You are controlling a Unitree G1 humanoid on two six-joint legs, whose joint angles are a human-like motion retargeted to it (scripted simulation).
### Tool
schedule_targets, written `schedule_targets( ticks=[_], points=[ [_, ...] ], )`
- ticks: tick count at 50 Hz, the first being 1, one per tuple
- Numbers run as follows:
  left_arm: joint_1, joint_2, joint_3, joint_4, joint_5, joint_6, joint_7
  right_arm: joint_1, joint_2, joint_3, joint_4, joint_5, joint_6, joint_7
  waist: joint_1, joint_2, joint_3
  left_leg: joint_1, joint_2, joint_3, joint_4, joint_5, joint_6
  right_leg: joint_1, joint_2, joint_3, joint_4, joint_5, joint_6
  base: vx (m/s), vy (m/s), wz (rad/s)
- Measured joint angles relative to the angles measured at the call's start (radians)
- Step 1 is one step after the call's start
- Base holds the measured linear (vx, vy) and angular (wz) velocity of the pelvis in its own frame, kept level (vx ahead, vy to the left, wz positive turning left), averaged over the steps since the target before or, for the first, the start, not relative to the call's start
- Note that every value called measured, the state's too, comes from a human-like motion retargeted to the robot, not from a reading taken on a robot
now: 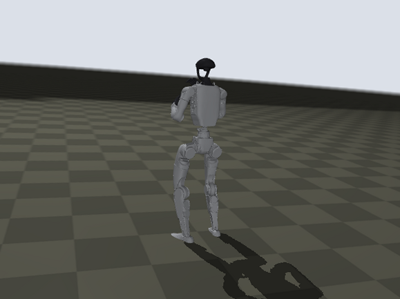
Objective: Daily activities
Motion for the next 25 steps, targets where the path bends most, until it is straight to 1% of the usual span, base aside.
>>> schedule_targets(
  ticks=[10, 19, 25],
  points=[
    [0.034, -0.047, 0.043, 0.023, 0.000, 0.023, -0.007, 0.017, 0.031, -0.011, 0.020, 0.012, 0.014, 0.013, -0.015, 0.013, -0.019, -0.047, 0.009, 0.005, 0.066, -0.025, -0.001, -0.040, -0.007, 0.002, 0.041, -0.013, 0.000, 0.00, 0.00, 0.00],
    [0.063, -0.086, 0.099, 0.045, -0.069, 0.059, -0.084, 0.012, 0.000, -0.105, -0.003, -0.015, 0.030, 0.030, -0.048, 0.013, -0.033, -0.059, 0.016, 0.024, 0.086, -0.037, 0.002, -0.064, -0.005, 0.016, 0.061, -0.014, -0.002, 0.00, 0.00, 0.00],
    [0.035, -0.082, 0.146, 0.067, -0.103, 0.076, -0.124, 0.012, 0.005, -0.152, -0.012, -0.012, 0.048, 0.039, -0.072, 0.010, -0.044, -0.061, 0.021, 0.042, 0.091, -0.039, 0.003, -0.077, -0.002, 0.028, 0.067, -0.010, -0.001, 0.00, 0.00, 0.00]
  ],
)
